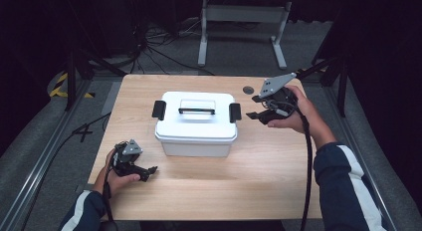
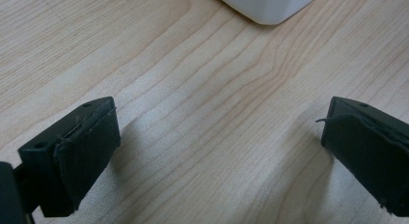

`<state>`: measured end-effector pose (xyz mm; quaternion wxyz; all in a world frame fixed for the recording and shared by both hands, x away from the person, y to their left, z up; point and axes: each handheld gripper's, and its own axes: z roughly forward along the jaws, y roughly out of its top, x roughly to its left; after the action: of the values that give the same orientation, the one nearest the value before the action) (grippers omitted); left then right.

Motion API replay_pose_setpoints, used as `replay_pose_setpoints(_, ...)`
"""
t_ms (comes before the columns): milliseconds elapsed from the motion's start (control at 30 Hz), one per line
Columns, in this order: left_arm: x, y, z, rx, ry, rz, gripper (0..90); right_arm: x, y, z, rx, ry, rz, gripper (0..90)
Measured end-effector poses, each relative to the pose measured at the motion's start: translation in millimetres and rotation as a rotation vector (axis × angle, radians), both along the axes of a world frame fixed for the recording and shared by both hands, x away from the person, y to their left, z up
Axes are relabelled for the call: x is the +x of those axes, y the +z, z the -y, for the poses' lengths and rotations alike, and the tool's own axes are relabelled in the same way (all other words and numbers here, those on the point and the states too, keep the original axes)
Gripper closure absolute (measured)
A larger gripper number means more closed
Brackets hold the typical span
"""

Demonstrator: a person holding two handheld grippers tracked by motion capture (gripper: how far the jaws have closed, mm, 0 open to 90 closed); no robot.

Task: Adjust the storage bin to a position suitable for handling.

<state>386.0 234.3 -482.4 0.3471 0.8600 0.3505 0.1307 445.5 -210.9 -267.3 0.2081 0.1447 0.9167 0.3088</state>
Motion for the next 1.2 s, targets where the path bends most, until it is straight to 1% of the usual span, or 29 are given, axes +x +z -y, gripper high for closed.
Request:
replay_pose_setpoints(133, -0.3, -0.1, -0.5, 0.001, 0.000, 0.005, 0.5, 3.3, 0.3, -9.8, -0.011, 0.014, -0.003, 42.9)
replay_pose_setpoints(167, -0.8, 0.5, -1.0, 0.004, -0.004, -0.004, 0.6, 4.4, 0.1, -13.6, -0.016, 0.022, -0.008, 43.1)
replay_pose_setpoints(233, -1.1, 0.2, -1.4, 0.003, -0.001, 0.002, 0.5, 6.2, -0.5, -20.1, -0.029, 0.040, -0.011, 43.3)
replay_pose_setpoints(267, -1.7, 0.2, -1.4, 0.001, 0.000, -0.004, 0.5, 6.5, -1.1, -23.9, -0.032, 0.043, -0.010, 43.4)
replay_pose_setpoints(367, -2.4, 0.2, -2.3, 0.002, -0.002, 0.000, 0.6, 8.1, -2.2, -34.8, -0.050, 0.061, -0.013, 44.0)
replay_pose_setpoints(400, -3.0, -0.5, -2.3, -0.003, 0.001, 0.002, 0.6, 8.9, -2.5, -38.4, -0.055, 0.067, -0.011, 44.2)
replay_pose_setpoints(567, -3.8, -0.1, -3.4, 0.002, 0.001, 0.005, 0.5, 12.7, -3.6, -57.0, -0.072, 0.096, -0.017, 45.1)
replay_pose_setpoints(633, -3.4, 0.2, -4.0, 0.010, -0.007, 0.010, 0.5, 14.3, -4.2, -65.1, -0.081, 0.110, -0.018, 45.5)
replay_pose_setpoints(700, -3.6, 0.1, -3.8, 0.007, -0.007, 0.005, 0.6, 15.3, -4.4, -72.5, -0.092, 0.118, -0.015, 45.8)
replay_pose_setpoints(733, -3.5, 0.2, -3.9, 0.008, -0.007, 0.007, 0.6, 16.2, -4.3, -77.7, -0.093, 0.133, -0.017, 46.5)
replay_pose_setpoints(833, -4.3, -0.2, -3.6, 0.002, -0.001, 0.002, 0.6, 18.5, -6.1, -89.2, -0.107, 0.144, -0.012, 47.2)
replay_pose_setpoints(900, -4.4, -0.1, -3.6, 0.002, 0.000, 0.002, 0.6, 20.6, -7.5, -97.1, -0.115, 0.150, -0.017, 48.0)
replay_pose_setpoints(933, -4.4, -0.1, -3.6, 0.002, 0.000, 0.002, 0.6, 20.6, -7.5, -97.1, -0.115, 0.150, -0.017, 48.0)
replay_pose_setpoints(967, -4.4, -0.3, -3.6, 0.000, -0.001, 0.002, 0.6, 22.8, -9.8, -106.5, -0.122, 0.163, -0.023, 49.2)
replay_pose_setpoints(1067, -4.4, -0.2, -3.7, 0.002, -0.001, 0.002, 0.5, 24.9, -13.2, -117.3, -0.143, 0.175, -0.024, 51.6)
replay_pose_setpoints(1133, -4.4, -0.4, -3.6, -0.001, -0.001, 0.004, 0.6, 25.7, -14.3, -120.5, -0.149, 0.181, -0.025, 52.4)
replay_pose_setpoints(1200, -4.4, -0.2, -3.6, 0.001, 0.000, 0.002, 0.5, 26.5, -16.2, -127.0, -0.168, 0.186, -0.023, 54.6)
